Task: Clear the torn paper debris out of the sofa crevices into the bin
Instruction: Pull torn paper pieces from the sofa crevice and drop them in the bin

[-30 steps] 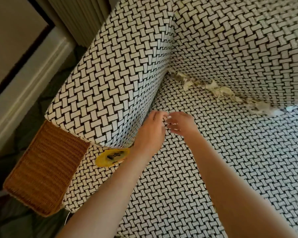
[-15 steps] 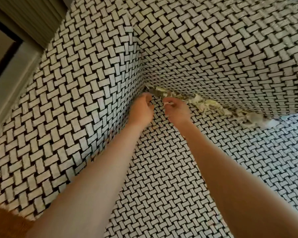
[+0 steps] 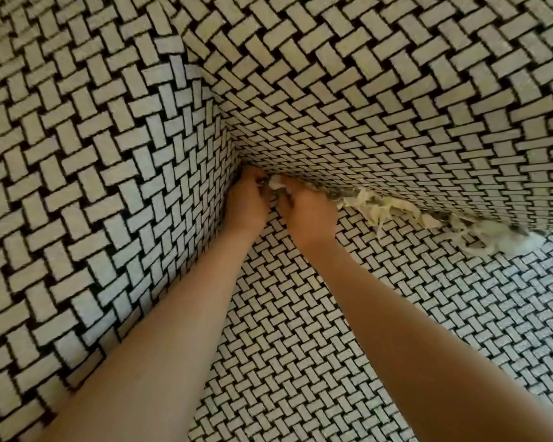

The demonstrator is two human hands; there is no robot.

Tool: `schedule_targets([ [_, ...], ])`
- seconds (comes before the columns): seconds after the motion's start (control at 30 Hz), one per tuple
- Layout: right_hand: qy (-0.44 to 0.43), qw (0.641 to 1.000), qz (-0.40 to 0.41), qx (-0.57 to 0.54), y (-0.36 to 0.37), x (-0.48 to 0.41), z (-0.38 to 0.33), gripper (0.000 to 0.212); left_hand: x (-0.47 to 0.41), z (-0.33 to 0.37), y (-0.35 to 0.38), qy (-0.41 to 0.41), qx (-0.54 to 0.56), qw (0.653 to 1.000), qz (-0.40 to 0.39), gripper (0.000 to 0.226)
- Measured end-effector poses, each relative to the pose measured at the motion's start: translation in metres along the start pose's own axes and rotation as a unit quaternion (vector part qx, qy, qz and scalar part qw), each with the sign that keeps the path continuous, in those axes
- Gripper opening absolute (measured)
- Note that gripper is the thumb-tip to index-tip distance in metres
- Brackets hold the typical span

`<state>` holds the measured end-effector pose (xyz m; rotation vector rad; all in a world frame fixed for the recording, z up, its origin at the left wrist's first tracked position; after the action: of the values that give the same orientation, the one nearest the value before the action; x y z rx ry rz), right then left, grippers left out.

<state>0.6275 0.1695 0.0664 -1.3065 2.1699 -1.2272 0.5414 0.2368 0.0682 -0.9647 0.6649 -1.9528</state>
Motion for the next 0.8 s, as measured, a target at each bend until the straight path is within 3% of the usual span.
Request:
schedule_targets([
  [0.17,-0.021,0.985,0.144,-0.091,-0.008,0.017,0.003,0.018,-0.002,0.0,-0.001,-0.005,0.018,0.999,0.047,0.023],
  [0.37,-0.046,0.998,0.017,-0.031,-0.001,0.008,0.002,0.029,0.003,-0.003,-0.001,-0.017,0.09,0.993,0.079,0.025],
  [0.5,-0.053,0.998,-0.002,0.019,-0.003,0.006,-0.003,0.036,0.006,-0.012,0.004,-0.078,0.181,0.976,0.092,0.017],
  [0.63,-0.006,0.998,-0.008,-0.06,0.004,0.015,0.005,0.03,0.018,-0.022,0.012,-0.167,0.329,0.926,0.085,0.01],
  [0.8,0.05,0.988,0.011,-0.145,0.009,0.023,0.005,0.018,0.028,-0.025,0.018,-0.242,0.502,0.829,0.051,0.029],
])
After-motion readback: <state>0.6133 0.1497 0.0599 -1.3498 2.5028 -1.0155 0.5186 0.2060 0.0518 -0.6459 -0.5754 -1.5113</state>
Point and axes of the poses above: each hand's wrist, its own x-axis away from the middle knuckle, its own y-axis out of the palm, z = x × y, the point moved 7 cm from there along -x, towards the middle knuckle, and after that the axes turned 6 degrees about -x, right-handed, at the moved point
